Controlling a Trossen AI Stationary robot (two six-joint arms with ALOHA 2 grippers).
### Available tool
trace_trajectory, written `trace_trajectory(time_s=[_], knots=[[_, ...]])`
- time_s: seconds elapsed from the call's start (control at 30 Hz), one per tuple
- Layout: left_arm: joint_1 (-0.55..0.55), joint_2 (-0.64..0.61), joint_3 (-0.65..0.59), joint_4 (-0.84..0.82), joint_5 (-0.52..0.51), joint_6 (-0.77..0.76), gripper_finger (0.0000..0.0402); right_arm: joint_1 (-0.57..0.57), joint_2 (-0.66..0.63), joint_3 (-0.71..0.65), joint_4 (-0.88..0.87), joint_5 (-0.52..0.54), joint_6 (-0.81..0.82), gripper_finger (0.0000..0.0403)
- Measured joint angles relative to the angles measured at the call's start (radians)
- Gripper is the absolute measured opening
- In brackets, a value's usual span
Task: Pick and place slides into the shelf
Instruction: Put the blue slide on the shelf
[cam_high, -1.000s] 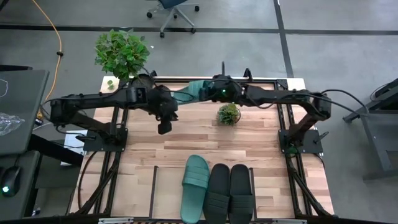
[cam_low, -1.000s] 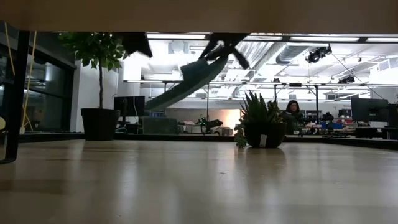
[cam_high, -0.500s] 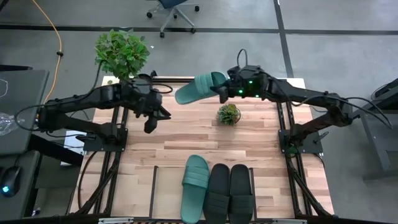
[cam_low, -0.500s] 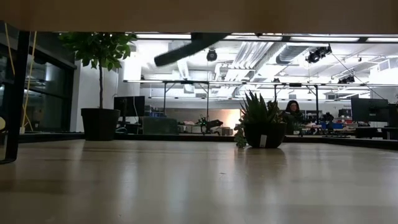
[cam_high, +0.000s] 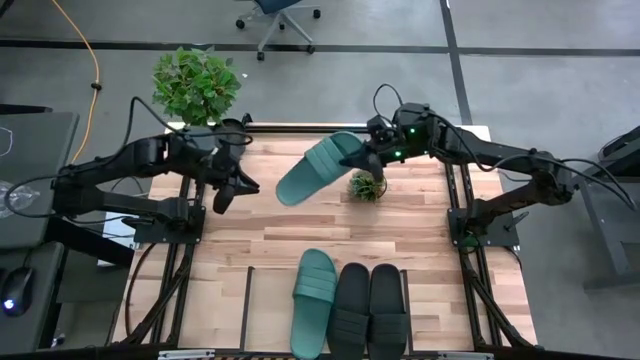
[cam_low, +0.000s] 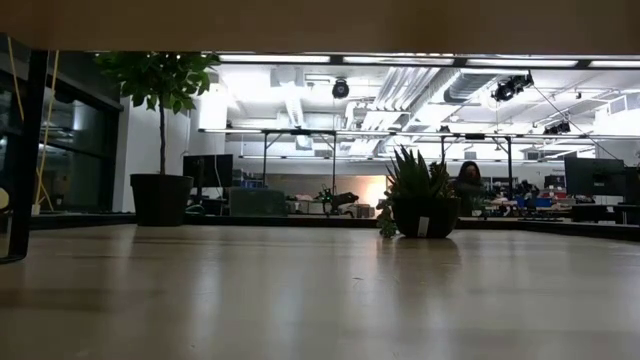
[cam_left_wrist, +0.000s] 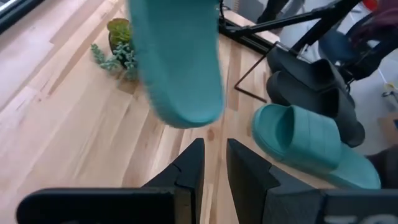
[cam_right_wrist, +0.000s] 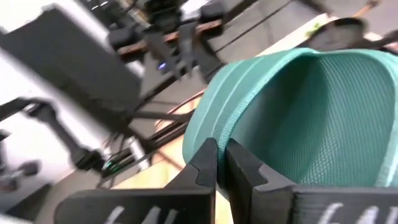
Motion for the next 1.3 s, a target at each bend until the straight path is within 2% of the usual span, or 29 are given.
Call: trace_trajectory(time_s=[0.23, 0.4, 0.57, 0.7, 0.83, 0.97, 1.2, 1.3], knots=[[-0.053, -0.015, 0.0, 0.002, -0.067, -0.1, 0.0058, -0.002, -0.026, 0.0, 0.008, -0.158, -0.057, 0.0], [-0.12, -0.005, 0.0, 0.004, -0.102, -0.158, 0.0058, 0.007, -0.024, 0.0, 0.053, -0.231, -0.075, 0.0], [-0.17, -0.009, 0.0, 0.006, -0.183, -0.198, 0.0058, 0.013, 0.025, 0.0, 0.197, -0.337, -0.041, 0.0], [-0.199, -0.01, 0.0, 0.009, -0.211, -0.222, 0.0058, 0.013, 0.075, 0.0, 0.231, -0.431, 0.0, 0.0], [-0.242, -0.007, 0.0, 0.03, -0.269, -0.271, 0.0058, 0.017, 0.087, 0.0, 0.22, -0.447, -0.001, 0.0], [-0.277, 0.01, -0.018, 0.167, -0.311, -0.328, 0.0058, 0.032, 0.087, 0.0, 0.24, -0.457, -0.004, 0.0], [-0.273, 0.047, -0.022, 0.307, -0.266, -0.382, 0.0059, 0.055, 0.087, 0.0, 0.26, -0.469, -0.007, 0.0], [-0.274, 0.064, -0.022, 0.361, -0.243, -0.404, 0.0078, 0.067, 0.087, 0.0, 0.264, -0.465, -0.022, 0.0]])
